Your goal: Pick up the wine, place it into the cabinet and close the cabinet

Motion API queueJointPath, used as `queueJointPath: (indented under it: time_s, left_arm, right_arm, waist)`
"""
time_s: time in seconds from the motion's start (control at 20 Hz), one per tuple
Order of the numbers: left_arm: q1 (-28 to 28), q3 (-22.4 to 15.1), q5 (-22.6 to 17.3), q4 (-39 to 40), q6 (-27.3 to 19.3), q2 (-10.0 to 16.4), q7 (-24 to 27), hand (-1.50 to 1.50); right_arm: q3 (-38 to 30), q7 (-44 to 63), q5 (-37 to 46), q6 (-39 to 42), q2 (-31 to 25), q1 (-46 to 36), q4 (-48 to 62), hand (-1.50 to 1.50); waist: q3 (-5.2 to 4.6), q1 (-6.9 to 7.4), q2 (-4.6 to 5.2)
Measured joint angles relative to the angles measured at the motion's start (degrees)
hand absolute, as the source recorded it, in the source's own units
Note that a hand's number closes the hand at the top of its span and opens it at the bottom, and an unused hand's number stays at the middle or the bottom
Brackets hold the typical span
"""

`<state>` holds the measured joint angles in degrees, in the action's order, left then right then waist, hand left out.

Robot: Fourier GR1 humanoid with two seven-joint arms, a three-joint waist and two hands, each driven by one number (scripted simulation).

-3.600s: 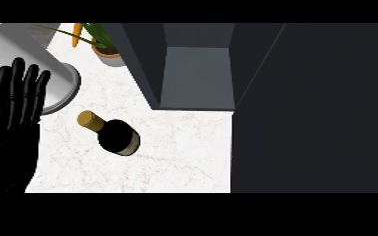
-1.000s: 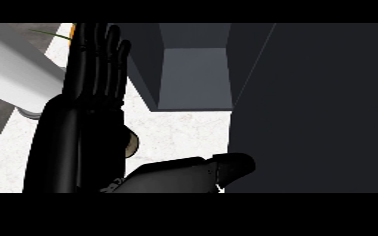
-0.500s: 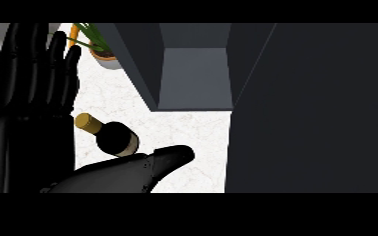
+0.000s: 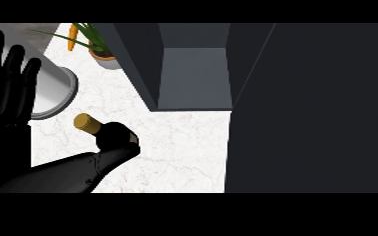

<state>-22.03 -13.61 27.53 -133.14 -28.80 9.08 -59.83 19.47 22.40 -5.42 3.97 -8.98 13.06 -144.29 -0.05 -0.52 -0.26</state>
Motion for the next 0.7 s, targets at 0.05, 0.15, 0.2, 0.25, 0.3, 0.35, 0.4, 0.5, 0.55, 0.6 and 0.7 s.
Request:
queueJointPath:
  time_s: [0.05,0.15,0.2,0.25,0.3,0.35,0.4,0.5,0.55,0.6,0.7]
  left_arm:
    - [1.11,0.22,-0.50,-0.13,0.00,0.10,0.50,-1.50]
    - [3.25,0.80,-1.72,0.00,-0.06,0.33,1.84,-1.50]
    - [4.05,1.13,-2.56,-0.04,0.13,0.48,2.21,-1.50]
    - [5.48,1.74,-3.75,-0.34,0.28,0.75,2.96,-1.50]
    - [6.64,2.35,-5.11,-0.16,0.40,0.91,3.96,-1.50]
    - [8.07,2.47,-5.95,-0.04,0.38,0.83,5.31,-1.50]
    - [9.00,3.03,-6.94,0.19,0.42,0.86,6.26,-1.50]
    - [11.68,3.88,-9.35,0.44,0.63,0.84,8.93,-1.50]
    - [12.36,4.39,-10.33,1.13,0.68,0.72,10.08,-1.50]
    - [13.78,5.16,-11.83,1.52,1.09,0.93,11.56,-1.50]
    - [16.30,5.95,-13.86,2.76,1.52,0.74,14.46,-1.50]
  right_arm:
    - [-1.09,0.24,-0.07,0.13,-0.29,-0.56,-0.01,-1.50]
    - [-0.21,0.30,0.01,-0.26,0.03,-0.75,-0.04,-1.50]
    - [-0.05,0.13,0.04,-0.25,0.05,-0.75,-0.05,-1.50]
    - [-0.32,0.07,0.01,-0.17,-0.15,-0.39,-0.11,-1.50]
    - [-0.12,0.44,0.01,-0.38,-0.13,-0.60,-0.16,-1.50]
    - [0.16,0.91,0.07,-0.75,0.04,-1.24,-0.14,-1.50]
    - [-0.34,1.21,0.02,-0.69,-0.24,-1.40,-0.21,-1.50]
    - [-1.31,2.73,-0.01,-1.25,-0.30,-3.35,-0.18,-1.50]
    - [-1.12,2.90,-0.02,-1.37,-0.23,-3.54,-0.21,-1.50]
    - [-1.32,3.03,-0.01,-1.47,-0.24,-3.76,-0.20,-1.50]
    - [-0.77,2.94,0.00,-1.61,-0.14,-3.66,-0.27,-1.50]
  waist:
    - [0.00,0.06,0.03]
    - [-0.01,-0.01,0.05]
    - [-0.01,-0.03,0.06]
    - [-0.02,-0.07,0.06]
    - [-0.03,-0.10,0.08]
    - [-0.04,-0.05,0.10]
    - [-0.05,-0.08,0.11]
    - [-0.06,0.06,0.16]
    - [-0.06,-0.02,0.16]
    - [-0.07,-0.01,0.15]
    - [-0.08,-0.13,0.11]
